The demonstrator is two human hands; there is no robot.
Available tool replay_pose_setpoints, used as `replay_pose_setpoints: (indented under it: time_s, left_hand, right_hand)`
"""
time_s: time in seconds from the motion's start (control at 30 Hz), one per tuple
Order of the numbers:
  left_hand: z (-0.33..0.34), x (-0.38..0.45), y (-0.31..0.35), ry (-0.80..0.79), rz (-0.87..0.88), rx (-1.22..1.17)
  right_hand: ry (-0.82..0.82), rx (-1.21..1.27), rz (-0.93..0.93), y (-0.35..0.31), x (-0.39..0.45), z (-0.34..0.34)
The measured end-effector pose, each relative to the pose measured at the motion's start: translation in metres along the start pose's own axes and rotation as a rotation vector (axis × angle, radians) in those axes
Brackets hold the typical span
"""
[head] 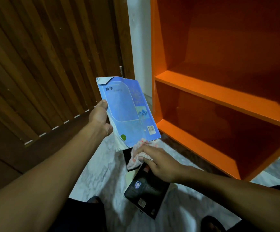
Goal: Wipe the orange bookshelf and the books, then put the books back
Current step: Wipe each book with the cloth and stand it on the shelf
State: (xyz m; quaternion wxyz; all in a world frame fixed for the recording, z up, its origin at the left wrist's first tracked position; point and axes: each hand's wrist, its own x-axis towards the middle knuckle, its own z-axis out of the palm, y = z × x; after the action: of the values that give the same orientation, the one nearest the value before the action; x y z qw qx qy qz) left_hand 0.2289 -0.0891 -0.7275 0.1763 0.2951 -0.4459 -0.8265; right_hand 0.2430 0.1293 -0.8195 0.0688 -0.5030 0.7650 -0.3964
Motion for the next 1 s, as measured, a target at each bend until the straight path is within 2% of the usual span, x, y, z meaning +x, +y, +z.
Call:
replay_pose_setpoints:
  time_s: [0.1,0.17,0.23,0.33,0.47,0.53,0.63,0.73,0.8,0.93,1.0]
  left_hand:
    - [-0.011,-0.010,0.007,-0.014,0.017,-0.013]
    - [-0.013,-0.010,0.008,-0.010,0.008,-0.026]
    - [-0.015,-0.013,0.008,-0.018,0.001,-0.016]
    - [-0.021,-0.012,0.008,-0.047,-0.024,0.003]
    - [-0.034,-0.014,0.002,-0.083,-0.071,0.041]
    - [-0.035,-0.019,-0.003,-0.108,-0.081,0.105]
    - [-0.028,-0.029,-0.005,-0.161,-0.056,0.179]
    - [-0.027,-0.032,-0.006,-0.193,0.006,0.306]
    - [-0.030,-0.031,-0.009,-0.152,0.081,0.476]
    - [-0.034,-0.023,-0.016,0.015,0.286,1.187]
    - [-0.025,-0.030,-0.019,0.005,0.489,1.275]
  right_hand:
    - [-0.117,-0.046,0.113,0.008,-0.009,0.000]
    - [-0.097,-0.063,0.255,0.023,-0.011,-0.003]
    - [-0.009,0.039,0.468,0.034,-0.010,-0.008]
    - [0.215,0.399,0.766,0.046,-0.005,-0.022]
    - [0.459,0.822,0.951,0.040,0.008,-0.034]
    - [0.515,1.046,0.930,0.038,0.013,-0.037]
    - [0.422,1.327,0.856,0.024,0.016,-0.053]
    - [0.305,1.234,0.718,0.011,0.016,-0.062]
    - [0.350,1.172,0.668,0.006,0.016,-0.059]
    - [0.450,1.085,0.636,-0.001,0.021,-0.051]
    - [0.453,1.014,0.616,-0.007,0.023,-0.049]
